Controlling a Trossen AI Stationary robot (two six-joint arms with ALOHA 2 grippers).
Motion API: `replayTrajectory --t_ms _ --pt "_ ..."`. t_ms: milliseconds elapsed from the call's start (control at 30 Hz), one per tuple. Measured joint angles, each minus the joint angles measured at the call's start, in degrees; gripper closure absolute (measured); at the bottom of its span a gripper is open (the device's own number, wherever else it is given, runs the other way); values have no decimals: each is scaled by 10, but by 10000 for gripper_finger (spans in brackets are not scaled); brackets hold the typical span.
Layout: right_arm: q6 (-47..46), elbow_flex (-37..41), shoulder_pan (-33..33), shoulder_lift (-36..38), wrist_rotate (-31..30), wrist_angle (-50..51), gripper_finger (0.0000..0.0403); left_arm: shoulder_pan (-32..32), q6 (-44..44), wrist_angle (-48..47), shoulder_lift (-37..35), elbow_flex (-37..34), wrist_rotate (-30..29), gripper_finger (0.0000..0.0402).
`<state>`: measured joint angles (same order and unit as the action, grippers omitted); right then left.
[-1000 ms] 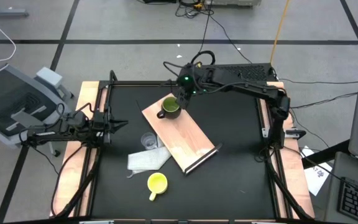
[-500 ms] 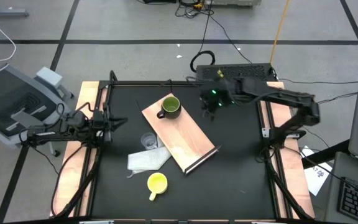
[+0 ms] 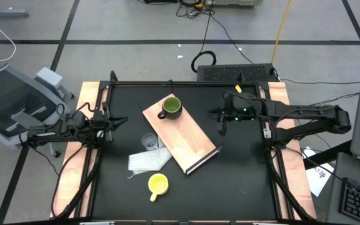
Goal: Stack small to large cups/mugs on shelf
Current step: Put the yellow mug on the shelf
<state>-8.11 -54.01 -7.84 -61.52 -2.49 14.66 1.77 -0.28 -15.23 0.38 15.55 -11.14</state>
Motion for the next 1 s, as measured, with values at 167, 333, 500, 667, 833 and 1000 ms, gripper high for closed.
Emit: replayTrajectory --t_ms 167,333,500,667,833,1000 --pt "12 51 1 24 67 -89 326 0 -34 16 0 0 0 369" --pt "2 57 5 21 120 -102 326 0 -61 14 0 0 0 368" --pt "11 57 5 19 128 -100 326 0 -47 11 0 0 5 368" --pt "-5 57 3 18 128 -106 359 0 -47 0 0 0 8 383" --pt "-5 57 3 18 128 -111 395 0 -59 -6 0 0 17 397" --pt "-16 57 3 18 127 -129 400 0 -62 -7 0 0 17 393"
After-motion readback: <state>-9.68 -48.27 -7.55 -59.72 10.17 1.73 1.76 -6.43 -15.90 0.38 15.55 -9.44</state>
